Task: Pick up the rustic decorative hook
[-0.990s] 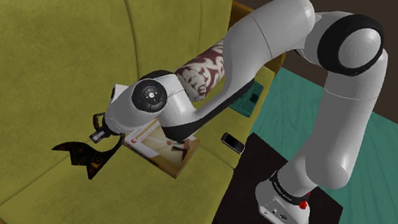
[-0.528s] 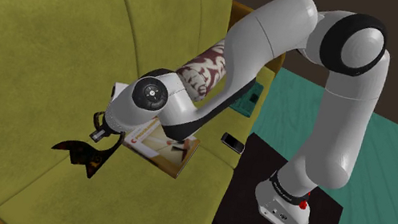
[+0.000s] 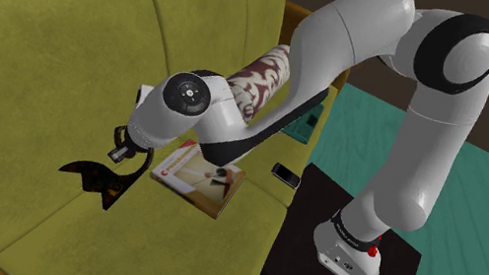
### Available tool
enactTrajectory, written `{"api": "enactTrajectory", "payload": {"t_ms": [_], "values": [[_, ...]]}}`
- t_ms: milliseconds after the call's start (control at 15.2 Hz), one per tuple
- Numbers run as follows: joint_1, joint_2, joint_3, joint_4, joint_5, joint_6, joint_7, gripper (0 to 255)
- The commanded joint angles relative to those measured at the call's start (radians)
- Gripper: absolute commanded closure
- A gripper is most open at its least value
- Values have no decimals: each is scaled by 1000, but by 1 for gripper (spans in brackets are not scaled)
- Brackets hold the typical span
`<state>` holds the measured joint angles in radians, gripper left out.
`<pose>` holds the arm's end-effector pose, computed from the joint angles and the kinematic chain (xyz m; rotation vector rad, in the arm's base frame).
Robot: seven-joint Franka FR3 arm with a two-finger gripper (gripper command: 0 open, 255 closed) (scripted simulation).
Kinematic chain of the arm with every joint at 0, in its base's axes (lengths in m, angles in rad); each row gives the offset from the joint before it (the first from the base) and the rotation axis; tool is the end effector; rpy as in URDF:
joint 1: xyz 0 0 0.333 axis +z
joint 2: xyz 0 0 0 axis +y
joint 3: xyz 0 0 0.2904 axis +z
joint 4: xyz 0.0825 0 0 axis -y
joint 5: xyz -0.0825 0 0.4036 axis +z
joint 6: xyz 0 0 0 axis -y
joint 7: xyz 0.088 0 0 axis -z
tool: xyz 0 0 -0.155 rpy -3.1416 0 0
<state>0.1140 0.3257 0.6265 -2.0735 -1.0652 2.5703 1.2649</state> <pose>0.4685 0.4182 0.2424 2.9589 0.3973 0.8527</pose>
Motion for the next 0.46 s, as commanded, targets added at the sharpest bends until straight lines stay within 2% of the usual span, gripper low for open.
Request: {"api": "enactTrajectory", "payload": {"t_ms": [0, 264, 396], "values": [[-12, -20, 12, -2, 32, -5, -29, 255], [-33, -59, 38, -1, 101, -21, -88, 255], [-33, -60, 39, -1, 104, -22, -90, 255]]}}
